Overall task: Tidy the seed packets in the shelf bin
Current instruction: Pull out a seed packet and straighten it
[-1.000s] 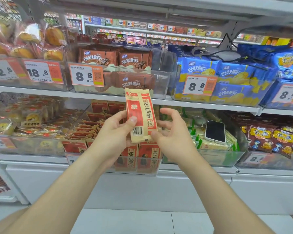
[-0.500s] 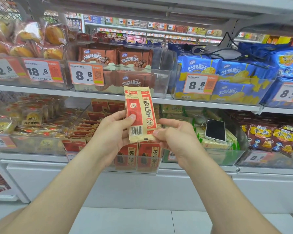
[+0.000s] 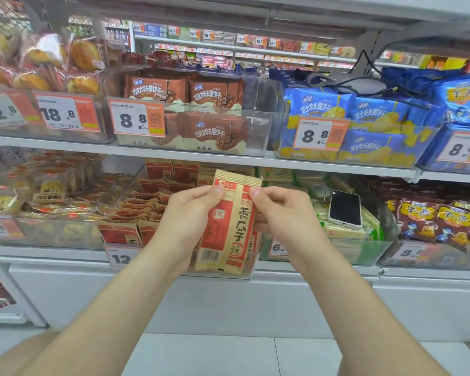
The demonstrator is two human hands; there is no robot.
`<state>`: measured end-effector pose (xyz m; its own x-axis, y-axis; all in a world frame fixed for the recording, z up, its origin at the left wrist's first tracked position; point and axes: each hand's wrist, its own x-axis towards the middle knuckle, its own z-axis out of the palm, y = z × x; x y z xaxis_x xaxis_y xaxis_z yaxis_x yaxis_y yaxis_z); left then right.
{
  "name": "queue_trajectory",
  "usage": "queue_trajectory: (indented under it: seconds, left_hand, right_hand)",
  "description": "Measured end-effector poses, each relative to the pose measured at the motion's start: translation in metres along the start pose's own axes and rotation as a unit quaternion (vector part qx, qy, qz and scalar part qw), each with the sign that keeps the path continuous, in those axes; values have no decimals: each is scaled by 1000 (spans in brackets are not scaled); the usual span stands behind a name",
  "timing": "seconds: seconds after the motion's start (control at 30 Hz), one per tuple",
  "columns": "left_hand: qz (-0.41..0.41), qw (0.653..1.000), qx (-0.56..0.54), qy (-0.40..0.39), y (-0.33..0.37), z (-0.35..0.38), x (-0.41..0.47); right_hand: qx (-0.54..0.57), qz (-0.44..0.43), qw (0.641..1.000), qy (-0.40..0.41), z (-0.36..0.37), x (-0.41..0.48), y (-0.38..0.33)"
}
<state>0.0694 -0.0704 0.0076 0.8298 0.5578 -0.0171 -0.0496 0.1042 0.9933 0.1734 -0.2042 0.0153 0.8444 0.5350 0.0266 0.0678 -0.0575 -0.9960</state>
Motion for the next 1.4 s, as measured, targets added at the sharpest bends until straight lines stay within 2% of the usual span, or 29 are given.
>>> queue_trajectory:
  seconds: [0.13, 0.47, 0.6, 0.67, 0.73, 0.83, 1.1, 1.27, 1.4]
  left_hand:
    - [-14, 999, -37, -13, -2, 6, -2]
    - [5, 1000, -16, 7, 0, 9, -6]
    - [86, 995, -6, 51, -2, 10, -6]
    - [151, 983, 63, 83, -7, 8, -3]
    - [213, 956, 167, 115, -13, 7, 1]
    - [252, 932, 223, 135, -15, 10, -3]
    - [244, 929, 238, 143, -13, 9, -5]
    - [226, 951, 192, 87, -10, 8, -3]
    - [216, 962, 156, 61, -6, 7, -4]
  right_hand:
    - [83, 22, 996, -5, 1, 0, 0]
    - [68, 13, 997, 33, 3, 2, 1]
    - [36, -12, 998, 57, 4, 1, 0]
    - [26, -22, 998, 60, 6, 0, 1]
    - [17, -24, 998, 61, 9, 0, 1]
    - [6, -32, 997, 67, 9, -1, -1]
    - [-17, -123, 991, 58, 16, -2, 1]
    - [-65, -234, 966, 88, 17, 0, 5]
    - [-81, -256, 955, 121, 17, 2, 9]
